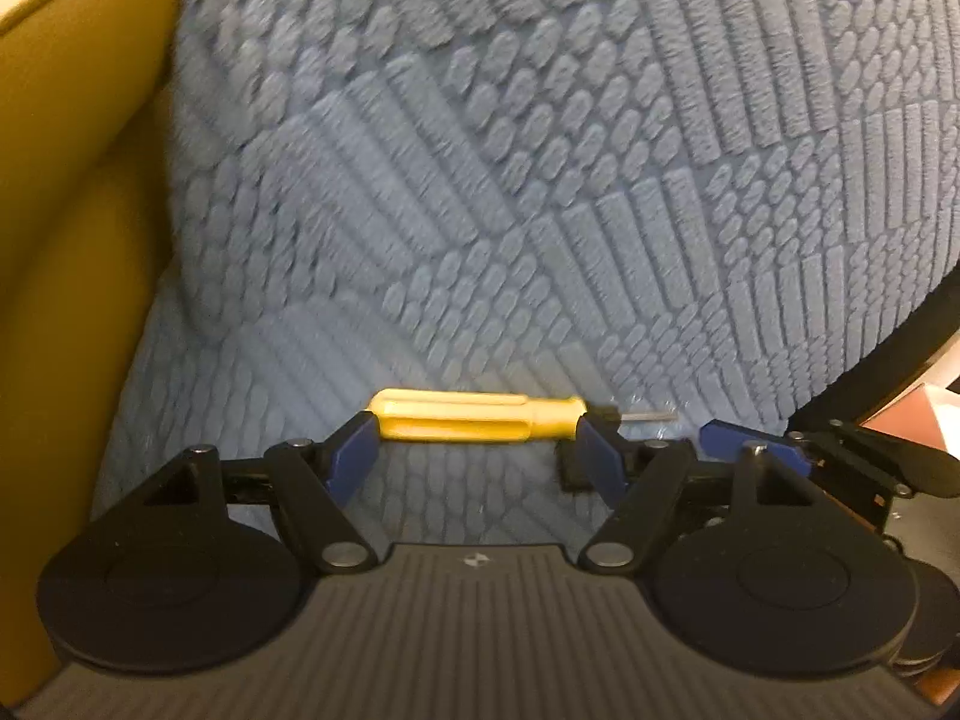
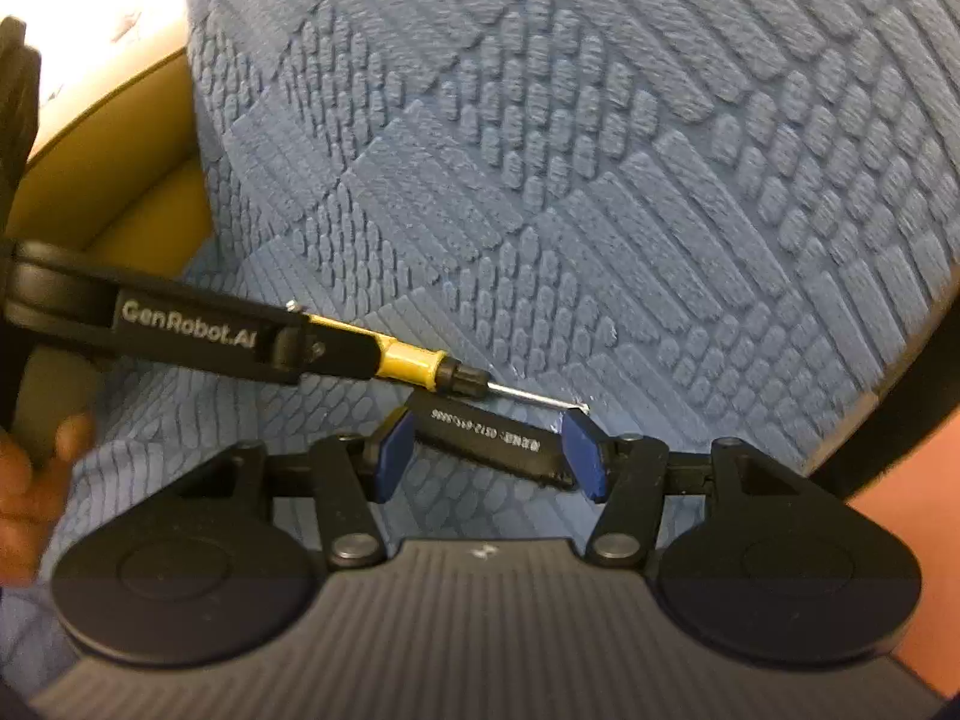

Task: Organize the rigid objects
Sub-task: 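Lower the left gripper onto the yellow screwdriver while the right approaches the black USB stick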

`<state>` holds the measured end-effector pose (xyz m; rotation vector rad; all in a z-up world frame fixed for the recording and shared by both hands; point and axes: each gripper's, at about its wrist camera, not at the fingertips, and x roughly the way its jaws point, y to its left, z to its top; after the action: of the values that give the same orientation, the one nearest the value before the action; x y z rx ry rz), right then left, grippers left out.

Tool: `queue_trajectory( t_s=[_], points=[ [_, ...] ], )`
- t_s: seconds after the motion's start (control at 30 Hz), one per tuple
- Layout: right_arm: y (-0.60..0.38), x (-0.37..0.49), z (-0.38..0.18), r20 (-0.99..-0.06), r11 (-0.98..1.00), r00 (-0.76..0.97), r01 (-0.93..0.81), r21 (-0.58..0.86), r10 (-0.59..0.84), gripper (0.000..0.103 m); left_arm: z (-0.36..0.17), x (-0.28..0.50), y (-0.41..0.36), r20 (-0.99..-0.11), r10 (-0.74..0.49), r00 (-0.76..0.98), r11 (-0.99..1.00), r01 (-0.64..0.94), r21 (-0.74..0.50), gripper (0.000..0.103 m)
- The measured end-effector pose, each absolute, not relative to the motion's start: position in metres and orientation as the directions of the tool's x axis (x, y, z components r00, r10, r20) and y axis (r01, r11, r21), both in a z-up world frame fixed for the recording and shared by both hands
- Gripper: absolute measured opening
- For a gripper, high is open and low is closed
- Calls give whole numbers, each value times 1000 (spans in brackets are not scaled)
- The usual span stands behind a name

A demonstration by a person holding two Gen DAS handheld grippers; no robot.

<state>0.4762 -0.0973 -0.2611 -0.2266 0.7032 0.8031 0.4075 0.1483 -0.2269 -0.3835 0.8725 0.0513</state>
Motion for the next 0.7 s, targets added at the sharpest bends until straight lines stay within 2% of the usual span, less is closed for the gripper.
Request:
queue_trajectory(
  t_s=[0.3,0.4,0.7],
  points=[
    [-79,484,-272,-680,663,445,-744,82,583,58,-218,420,140,-727,-156,669,963,-61,-263,76],
    [-72,483,-275,-689,662,478,-750,3,545,60,-219,427,140,-723,-154,674,966,-50,-253,75],
    [-74,487,-273,-732,655,461,-755,-27,502,59,-227,435,159,-747,-169,643,968,-34,-248,71]
  ],
)
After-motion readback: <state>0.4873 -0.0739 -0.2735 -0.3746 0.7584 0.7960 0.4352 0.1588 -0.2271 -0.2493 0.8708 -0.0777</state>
